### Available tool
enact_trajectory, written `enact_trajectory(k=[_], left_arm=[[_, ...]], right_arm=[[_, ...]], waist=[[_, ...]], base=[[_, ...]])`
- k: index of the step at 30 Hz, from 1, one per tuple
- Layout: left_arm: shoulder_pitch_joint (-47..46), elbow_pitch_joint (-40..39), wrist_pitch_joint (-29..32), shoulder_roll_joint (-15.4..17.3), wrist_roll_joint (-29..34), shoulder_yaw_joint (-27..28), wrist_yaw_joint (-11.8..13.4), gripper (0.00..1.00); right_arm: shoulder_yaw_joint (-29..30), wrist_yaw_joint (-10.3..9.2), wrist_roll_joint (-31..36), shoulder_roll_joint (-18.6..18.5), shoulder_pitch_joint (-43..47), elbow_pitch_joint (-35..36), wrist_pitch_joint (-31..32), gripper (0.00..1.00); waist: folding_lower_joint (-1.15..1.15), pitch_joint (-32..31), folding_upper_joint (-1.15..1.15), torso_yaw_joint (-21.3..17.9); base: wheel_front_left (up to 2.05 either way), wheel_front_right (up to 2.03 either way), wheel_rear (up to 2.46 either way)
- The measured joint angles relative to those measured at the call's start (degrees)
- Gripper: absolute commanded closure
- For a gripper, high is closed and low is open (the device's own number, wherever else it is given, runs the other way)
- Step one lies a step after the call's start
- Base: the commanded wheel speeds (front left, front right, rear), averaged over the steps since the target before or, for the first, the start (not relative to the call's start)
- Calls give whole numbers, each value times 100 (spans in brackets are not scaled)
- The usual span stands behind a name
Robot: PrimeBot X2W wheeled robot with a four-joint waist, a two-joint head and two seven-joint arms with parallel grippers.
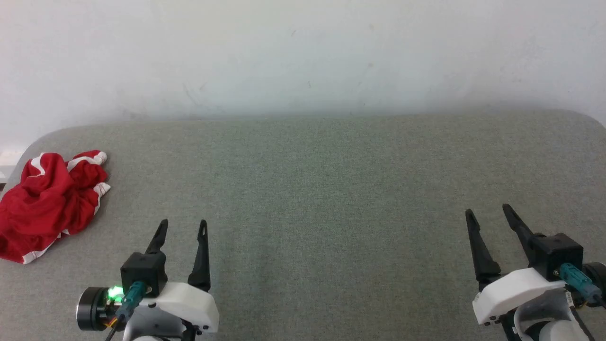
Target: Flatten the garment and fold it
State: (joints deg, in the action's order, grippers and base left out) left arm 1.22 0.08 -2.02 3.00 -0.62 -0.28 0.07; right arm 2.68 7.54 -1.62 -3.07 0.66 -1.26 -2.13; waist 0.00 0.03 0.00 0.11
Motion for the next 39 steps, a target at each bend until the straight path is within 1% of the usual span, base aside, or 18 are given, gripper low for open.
enact_trajectory(k=[10,20,29,39], left_arm=[[12,-1,-113,0,-99,16,-2,0],[86,-31,-225,0,-179,76,-1,0],[122,-34,-343,0,-246,96,0,0],[249,-33,-464,-1,-293,105,51,0]], right_arm=[[127,0,-58,0,4,-75,-110,0],[208,0,-99,0,5,-97,-215,0],[188,0,-100,1,5,-142,-322,0],[108,0,-116,1,32,-214,-454,0]], waist=[[1,2,0,55],[1,15,0,213],[1,-2,0,442],[0,-48,0,808]], base=[[0,0,0],[0,0,0],[0,0,0],[0,0,0]])
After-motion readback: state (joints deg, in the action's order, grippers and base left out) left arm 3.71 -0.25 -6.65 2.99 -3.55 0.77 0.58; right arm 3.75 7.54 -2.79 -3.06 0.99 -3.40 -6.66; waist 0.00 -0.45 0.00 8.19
